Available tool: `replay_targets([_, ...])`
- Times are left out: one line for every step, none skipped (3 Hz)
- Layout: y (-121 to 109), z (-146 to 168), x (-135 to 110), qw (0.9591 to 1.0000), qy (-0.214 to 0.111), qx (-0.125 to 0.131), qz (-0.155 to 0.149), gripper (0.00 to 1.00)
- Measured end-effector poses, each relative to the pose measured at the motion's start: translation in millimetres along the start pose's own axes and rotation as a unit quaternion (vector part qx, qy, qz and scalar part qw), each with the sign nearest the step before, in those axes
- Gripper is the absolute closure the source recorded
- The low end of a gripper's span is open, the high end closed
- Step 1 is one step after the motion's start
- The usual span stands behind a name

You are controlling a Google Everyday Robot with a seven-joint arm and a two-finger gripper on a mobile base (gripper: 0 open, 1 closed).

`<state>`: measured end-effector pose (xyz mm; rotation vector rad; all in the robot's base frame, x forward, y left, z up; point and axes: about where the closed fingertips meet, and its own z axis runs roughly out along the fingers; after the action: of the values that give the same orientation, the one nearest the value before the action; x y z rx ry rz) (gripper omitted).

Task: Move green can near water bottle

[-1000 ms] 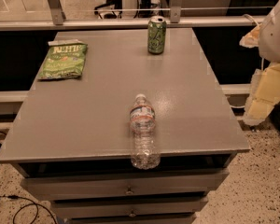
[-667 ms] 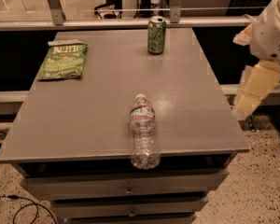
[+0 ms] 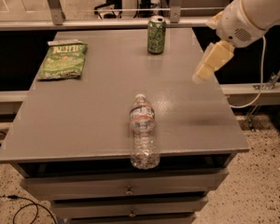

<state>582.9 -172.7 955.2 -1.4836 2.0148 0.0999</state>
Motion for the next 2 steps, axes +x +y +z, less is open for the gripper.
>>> replay_targets([-32,23,-17,0.9984,-0.053,0.001,0.019,0.00])
replay_targets([-74,53,-44,0.9921,-0.115,0.013,0.048,0.00])
